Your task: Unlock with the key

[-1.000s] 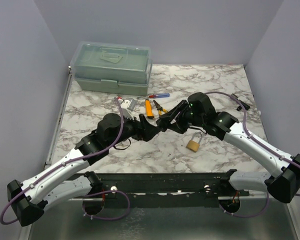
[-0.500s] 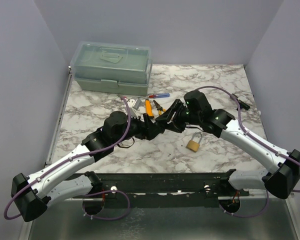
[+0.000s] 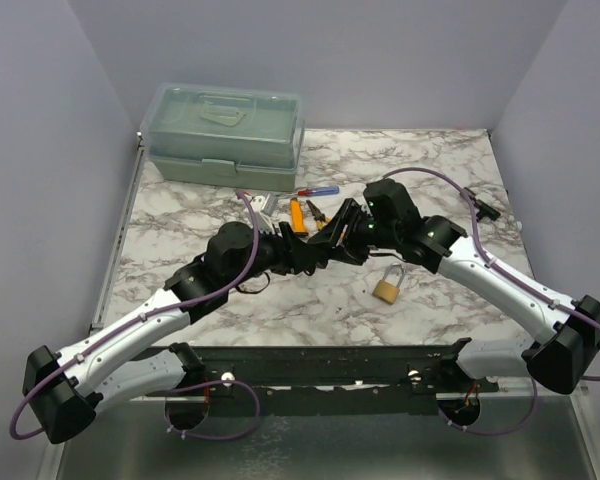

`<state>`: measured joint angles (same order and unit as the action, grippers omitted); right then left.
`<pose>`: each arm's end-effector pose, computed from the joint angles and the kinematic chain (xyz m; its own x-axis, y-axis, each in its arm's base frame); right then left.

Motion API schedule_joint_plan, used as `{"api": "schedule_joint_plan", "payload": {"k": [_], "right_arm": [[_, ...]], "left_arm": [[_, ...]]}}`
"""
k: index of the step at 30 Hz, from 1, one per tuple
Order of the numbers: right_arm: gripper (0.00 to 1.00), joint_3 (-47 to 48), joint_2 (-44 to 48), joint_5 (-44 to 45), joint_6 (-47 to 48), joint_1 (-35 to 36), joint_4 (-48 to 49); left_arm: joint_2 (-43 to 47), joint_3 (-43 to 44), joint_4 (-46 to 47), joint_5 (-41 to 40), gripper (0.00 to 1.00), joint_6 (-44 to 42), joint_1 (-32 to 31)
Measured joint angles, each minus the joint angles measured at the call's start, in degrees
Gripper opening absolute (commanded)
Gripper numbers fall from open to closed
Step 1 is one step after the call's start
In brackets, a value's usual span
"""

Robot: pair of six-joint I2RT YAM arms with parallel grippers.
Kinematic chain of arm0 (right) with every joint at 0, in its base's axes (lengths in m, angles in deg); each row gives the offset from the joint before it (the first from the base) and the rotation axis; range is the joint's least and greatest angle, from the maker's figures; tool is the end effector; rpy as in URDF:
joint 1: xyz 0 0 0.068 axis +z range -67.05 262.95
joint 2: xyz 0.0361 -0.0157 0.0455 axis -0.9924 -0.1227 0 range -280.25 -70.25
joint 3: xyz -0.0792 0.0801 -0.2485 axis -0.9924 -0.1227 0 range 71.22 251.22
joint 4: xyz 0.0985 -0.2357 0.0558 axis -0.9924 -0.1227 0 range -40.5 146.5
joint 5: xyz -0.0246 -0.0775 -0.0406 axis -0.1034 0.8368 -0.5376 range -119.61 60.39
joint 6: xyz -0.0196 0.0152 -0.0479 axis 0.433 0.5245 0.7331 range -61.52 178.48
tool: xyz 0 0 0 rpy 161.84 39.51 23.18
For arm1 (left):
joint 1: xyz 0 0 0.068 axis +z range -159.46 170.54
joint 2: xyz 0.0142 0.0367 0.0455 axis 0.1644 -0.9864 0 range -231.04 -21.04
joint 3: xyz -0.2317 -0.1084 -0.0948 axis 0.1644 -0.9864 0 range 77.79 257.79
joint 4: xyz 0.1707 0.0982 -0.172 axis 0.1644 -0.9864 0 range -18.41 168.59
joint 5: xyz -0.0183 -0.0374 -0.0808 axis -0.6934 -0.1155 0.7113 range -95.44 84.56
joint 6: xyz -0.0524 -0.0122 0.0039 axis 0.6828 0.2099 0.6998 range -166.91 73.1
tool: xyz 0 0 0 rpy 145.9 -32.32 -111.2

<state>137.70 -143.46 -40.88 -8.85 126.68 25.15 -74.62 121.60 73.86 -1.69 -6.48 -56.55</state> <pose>0.1973 0.1985 0.3299 -0.8999 0.3915 -0.1921 0.1072 0.6256 0.7727 0.1487 -0.1635 0.3160 -0.6317 -0.2709 -0.7264 0.4787 0.6007 -0.6403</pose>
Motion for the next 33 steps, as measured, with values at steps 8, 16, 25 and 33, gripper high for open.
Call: {"api": "schedule_joint_plan", "payload": {"k": [8,16,25,33], "right_arm": [[0.00,0.0,-0.4,0.5,1.6,0.1,0.5],[0.61,-2.1,1.4,1.1,2.6,0.1,3.1],[1.00,-5.3,12.6,3.1,4.9,0.6,10.6],[0.95,-15.5,21.2,3.8,8.8,0.6,23.2]], "left_arm": [[-0.9,-0.3,1.7,0.9,0.00,2.5,0.3],[-0.5,-0.8,2.8,1.5,0.00,3.5,0.6],[3.0,-2.1,0.0,1.5,0.00,6.6,3.1],[6.5,-2.1,-1.4,1.9,0.00,10.7,3.5]]}}
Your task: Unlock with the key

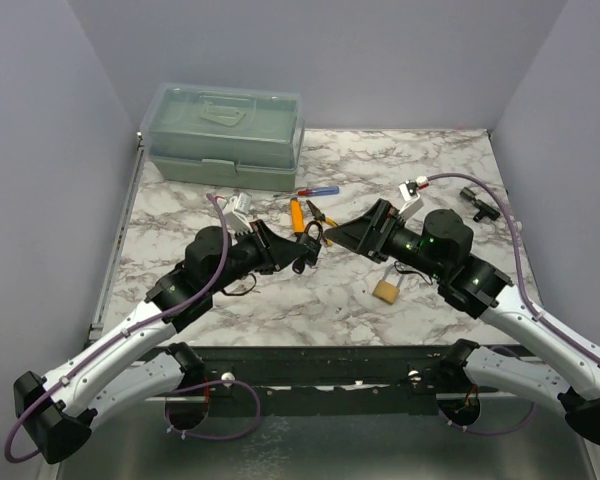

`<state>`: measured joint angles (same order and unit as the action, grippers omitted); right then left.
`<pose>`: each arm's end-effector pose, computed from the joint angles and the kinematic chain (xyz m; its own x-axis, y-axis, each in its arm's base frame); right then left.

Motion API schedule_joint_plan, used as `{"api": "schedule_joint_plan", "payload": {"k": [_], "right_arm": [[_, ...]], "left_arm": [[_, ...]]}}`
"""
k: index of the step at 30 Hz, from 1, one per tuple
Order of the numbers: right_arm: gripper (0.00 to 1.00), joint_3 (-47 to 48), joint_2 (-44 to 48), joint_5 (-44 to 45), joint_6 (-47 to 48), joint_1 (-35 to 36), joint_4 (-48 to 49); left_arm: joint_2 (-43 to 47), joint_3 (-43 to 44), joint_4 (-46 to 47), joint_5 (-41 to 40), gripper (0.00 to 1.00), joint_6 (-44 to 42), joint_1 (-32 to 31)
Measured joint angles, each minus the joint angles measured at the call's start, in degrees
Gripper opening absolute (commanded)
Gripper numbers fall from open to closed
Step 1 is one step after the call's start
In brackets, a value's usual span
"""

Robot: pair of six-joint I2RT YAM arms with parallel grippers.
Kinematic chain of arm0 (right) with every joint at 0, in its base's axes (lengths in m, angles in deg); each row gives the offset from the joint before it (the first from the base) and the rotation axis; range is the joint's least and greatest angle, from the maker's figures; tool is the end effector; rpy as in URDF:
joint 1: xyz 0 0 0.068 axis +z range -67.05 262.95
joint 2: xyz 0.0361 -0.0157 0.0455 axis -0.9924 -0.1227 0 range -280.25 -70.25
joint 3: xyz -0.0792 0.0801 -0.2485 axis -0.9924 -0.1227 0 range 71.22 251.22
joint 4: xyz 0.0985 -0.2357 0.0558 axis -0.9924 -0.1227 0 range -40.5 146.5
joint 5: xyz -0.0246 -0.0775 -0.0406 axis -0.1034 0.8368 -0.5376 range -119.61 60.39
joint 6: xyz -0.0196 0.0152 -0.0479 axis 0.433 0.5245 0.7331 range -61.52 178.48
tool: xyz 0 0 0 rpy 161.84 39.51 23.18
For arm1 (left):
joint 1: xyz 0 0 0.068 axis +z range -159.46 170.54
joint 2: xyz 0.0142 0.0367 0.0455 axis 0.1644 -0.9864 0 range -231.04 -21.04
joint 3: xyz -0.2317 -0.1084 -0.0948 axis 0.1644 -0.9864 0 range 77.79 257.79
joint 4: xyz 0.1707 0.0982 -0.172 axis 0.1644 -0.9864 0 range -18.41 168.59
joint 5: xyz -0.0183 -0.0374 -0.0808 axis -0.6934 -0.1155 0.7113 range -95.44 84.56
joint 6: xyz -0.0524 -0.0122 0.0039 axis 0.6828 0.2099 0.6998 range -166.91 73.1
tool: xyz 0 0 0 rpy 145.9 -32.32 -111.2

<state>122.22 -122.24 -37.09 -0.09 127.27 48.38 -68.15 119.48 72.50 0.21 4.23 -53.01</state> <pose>0.1479 0.1510 0.3599 -0.7286 0.4710 -0.4973 -0.3124 0.4176 0.8533 0.1404 -0.1385 0.3216 -0.6790 -0.4236 -0.5996 0.3616 0.5178 -0.7753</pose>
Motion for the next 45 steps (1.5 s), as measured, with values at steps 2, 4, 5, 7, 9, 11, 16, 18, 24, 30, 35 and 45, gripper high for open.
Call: {"api": "schedule_joint_plan", "payload": {"k": [2,4,5,7,9,11,16,18,24,30,35,45], "right_arm": [[0.93,-1.9,0.3,-1.0,0.4,0.0,2.3],[0.90,-3.3,0.3,-2.3,0.5,0.0,4.5],[0.89,-4.0,0.3,-2.8,0.5,0.0,5.8],[0.88,-5.6,0.3,-4.2,0.3,0.0,8.7],[0.86,-7.1,0.4,-5.4,0.0,0.0,11.5],[0.84,-8.4,0.5,-6.4,-0.5,0.0,14.3],[0.76,-9.4,0.0,-9.2,-1.9,0.0,20.3],[0.72,-9.4,-0.2,-10.3,-2.4,0.0,23.0],[0.59,-9.4,-1.4,-12.8,-3.4,0.0,28.6],[0.51,-9.4,-2.8,-14.7,-4.0,0.0,31.8],[0.41,-9.4,-3.2,-15.0,-4.2,0.0,33.5],[0.00,-8.9,-3.4,-15.1,-5.6,-0.2,34.4]], "left_arm": [[0.7,0.0,0.2,0.2,0.00,1.0,0.1],[1.6,0.0,0.9,0.6,0.00,2.2,0.2],[1.8,0.0,1.3,0.9,0.00,2.8,0.3],[2.7,0.0,2.5,1.6,0.00,4.1,0.5],[3.3,0.0,3.6,2.3,0.00,5.4,0.5],[3.8,0.0,4.5,3.0,0.00,6.4,0.5],[4.6,0.0,7.7,5.1,0.00,9.2,0.7],[4.6,0.0,9.1,6.0,0.00,10.1,0.7],[4.6,0.0,12.7,8.1,0.00,12.4,0.7],[4.0,-1.0,17.5,9.8,0.00,14.7,0.7],[3.1,-1.3,19.8,10.9,0.00,15.8,0.8],[2.4,-1.3,23.1,12.3,0.07,16.3,1.2]]}}
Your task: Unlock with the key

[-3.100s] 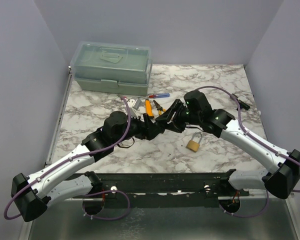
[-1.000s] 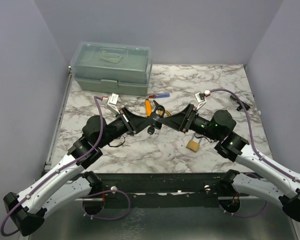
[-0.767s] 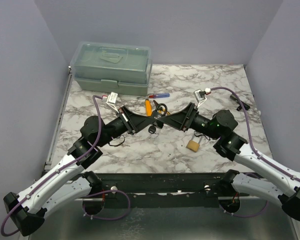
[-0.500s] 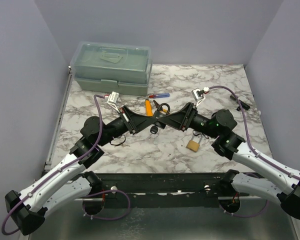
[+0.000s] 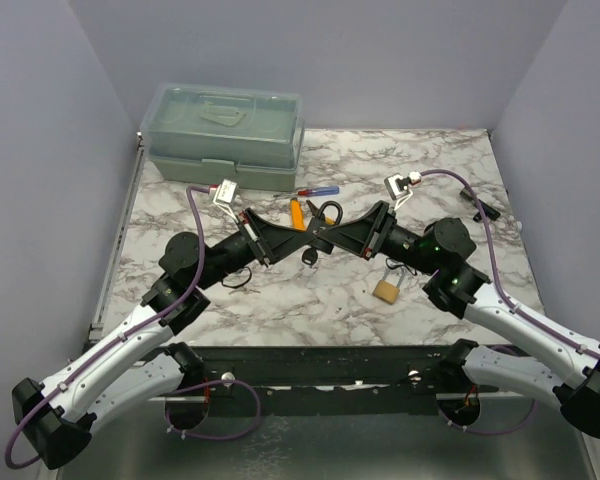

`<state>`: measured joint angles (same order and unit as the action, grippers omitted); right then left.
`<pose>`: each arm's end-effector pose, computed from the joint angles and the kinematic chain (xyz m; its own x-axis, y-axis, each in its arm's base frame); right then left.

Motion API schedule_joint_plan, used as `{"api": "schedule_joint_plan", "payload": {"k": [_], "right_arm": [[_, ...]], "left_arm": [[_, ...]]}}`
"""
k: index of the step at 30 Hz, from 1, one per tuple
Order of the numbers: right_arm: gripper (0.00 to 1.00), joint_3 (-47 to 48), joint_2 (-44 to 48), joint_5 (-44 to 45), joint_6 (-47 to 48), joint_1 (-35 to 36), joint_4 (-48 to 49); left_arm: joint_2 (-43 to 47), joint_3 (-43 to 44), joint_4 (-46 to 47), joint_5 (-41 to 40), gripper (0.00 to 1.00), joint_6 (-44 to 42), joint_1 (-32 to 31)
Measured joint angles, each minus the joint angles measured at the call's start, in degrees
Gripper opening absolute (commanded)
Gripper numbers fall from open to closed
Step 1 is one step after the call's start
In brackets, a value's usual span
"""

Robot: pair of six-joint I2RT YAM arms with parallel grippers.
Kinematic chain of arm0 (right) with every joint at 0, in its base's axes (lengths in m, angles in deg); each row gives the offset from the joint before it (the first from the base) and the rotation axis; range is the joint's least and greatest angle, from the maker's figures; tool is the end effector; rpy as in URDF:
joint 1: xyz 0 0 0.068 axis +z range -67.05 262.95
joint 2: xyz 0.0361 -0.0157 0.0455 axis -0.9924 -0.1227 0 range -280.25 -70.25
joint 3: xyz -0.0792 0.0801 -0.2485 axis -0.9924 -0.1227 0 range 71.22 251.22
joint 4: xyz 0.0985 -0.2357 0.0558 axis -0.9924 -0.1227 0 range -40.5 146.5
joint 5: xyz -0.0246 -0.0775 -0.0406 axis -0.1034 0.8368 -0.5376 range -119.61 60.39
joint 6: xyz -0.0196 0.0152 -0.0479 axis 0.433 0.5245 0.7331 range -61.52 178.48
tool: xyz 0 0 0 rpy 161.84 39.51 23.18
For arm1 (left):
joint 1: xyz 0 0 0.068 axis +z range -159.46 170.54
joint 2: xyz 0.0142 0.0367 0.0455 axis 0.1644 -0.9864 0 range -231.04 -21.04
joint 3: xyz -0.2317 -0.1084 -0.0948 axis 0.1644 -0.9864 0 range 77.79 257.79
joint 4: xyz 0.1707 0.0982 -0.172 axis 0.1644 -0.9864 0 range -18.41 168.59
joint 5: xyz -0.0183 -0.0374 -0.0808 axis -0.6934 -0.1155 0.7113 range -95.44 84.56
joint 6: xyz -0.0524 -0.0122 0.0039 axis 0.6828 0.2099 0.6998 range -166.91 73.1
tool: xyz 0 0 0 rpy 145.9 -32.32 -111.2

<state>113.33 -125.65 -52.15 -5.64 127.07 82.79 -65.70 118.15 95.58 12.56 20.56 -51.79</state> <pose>0.1530 0.1675 0.3569 -0.7493 0.4310 -0.5028 -0.5429 0.0351 0.8391 0.1303 -0.1337 0.3641 -0.7352 -0.5186 -0.4366 0.4809 0.0549 -0.8750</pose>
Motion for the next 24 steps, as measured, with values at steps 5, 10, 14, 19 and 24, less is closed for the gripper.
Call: {"api": "schedule_joint_plan", "payload": {"k": [5,10,14,19,24], "right_arm": [[0.00,0.0,0.0,0.1,0.0,0.0,-0.1],[0.00,0.0,0.4,0.1,0.4,0.1,-1.2],[0.00,0.0,0.4,0.1,1.2,0.2,-3.9],[0.00,0.0,0.9,0.3,1.6,0.2,-6.7],[0.00,0.0,1.9,1.3,1.7,0.2,-8.7]], "left_arm": [[0.0,0.0,0.0,0.0,0.31,0.0,0.0],[0.0,-0.4,0.0,-0.1,0.52,-0.1,0.0],[0.3,-0.6,-0.9,-0.5,0.63,-0.2,0.0],[1.1,-0.6,-2.7,-0.9,0.73,-0.9,0.0],[1.9,-0.6,-5.5,-1.6,0.87,-2.3,0.0]]}}
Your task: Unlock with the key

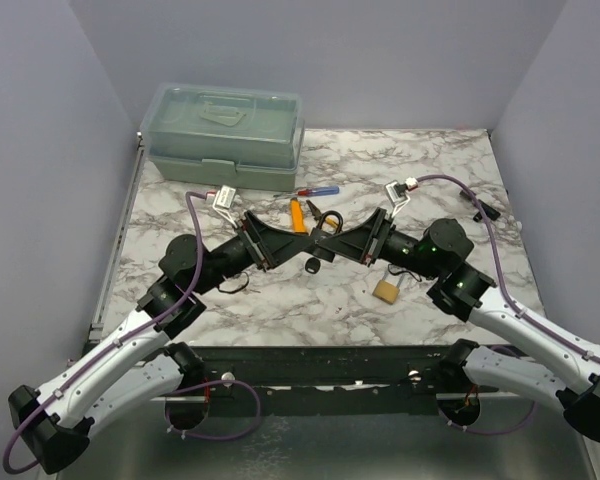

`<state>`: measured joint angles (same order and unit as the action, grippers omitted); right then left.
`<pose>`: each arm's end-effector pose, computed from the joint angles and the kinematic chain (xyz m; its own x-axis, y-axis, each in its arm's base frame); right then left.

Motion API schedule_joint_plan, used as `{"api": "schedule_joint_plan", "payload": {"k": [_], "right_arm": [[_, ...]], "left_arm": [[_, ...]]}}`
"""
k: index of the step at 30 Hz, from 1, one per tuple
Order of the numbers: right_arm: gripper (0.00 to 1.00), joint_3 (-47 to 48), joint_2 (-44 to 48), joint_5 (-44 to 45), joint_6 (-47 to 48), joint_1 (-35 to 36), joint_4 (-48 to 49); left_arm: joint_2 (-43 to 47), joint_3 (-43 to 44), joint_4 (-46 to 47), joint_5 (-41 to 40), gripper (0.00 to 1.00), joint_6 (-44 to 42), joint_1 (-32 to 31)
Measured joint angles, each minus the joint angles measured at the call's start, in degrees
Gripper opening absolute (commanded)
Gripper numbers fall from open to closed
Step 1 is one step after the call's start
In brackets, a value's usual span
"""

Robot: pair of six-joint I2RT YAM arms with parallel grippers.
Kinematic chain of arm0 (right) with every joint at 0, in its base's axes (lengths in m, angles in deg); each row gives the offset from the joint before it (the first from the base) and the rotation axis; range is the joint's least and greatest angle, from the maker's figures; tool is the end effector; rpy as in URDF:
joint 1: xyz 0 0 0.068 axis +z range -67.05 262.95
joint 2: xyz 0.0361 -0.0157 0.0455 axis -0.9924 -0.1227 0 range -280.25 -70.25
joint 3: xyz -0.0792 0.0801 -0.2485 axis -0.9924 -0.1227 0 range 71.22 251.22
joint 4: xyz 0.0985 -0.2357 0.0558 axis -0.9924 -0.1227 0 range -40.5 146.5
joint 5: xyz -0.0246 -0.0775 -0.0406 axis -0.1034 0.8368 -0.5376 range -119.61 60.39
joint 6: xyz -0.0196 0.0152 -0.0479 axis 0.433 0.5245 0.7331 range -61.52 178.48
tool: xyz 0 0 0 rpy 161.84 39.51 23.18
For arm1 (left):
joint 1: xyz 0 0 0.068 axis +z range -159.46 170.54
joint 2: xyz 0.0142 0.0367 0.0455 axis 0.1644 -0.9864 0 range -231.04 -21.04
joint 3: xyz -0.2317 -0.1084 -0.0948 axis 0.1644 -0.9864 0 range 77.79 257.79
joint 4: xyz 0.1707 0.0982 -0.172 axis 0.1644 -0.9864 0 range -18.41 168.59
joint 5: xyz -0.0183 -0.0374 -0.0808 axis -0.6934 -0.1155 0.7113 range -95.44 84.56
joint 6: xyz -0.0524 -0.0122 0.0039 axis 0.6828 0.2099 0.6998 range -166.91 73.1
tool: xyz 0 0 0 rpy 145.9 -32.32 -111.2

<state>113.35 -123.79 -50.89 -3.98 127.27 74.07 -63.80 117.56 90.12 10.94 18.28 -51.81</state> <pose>0.1495 0.1642 0.3476 -0.7707 0.4023 -0.4942 -0.4883 0.1253 0.8636 0.1269 -0.1294 0.3559 -0.7277 -0.5150 -0.4531 0.4574 0.1278 -0.8800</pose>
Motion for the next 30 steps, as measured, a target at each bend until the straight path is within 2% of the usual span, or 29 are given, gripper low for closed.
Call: {"api": "schedule_joint_plan", "payload": {"k": [3,7,17,30], "right_arm": [[0.00,0.0,1.0,1.0,0.0,0.0,-1.3],[0.00,0.0,2.1,2.3,0.1,0.0,-2.1],[0.00,0.1,1.1,4.1,-0.1,0.0,-3.9],[0.00,1.3,-2.6,4.1,-0.5,0.0,-4.0]], "left_arm": [[1.4,0.0,-2.8,-0.9,0.88,-1.1,0.0],[4.5,0.0,-7.1,-2.3,0.84,-2.8,0.0],[7.1,-0.7,-10.4,-2.9,0.61,-5.8,0.0],[2.0,-2.3,-10.1,0.4,0.41,-7.8,0.0]]}}
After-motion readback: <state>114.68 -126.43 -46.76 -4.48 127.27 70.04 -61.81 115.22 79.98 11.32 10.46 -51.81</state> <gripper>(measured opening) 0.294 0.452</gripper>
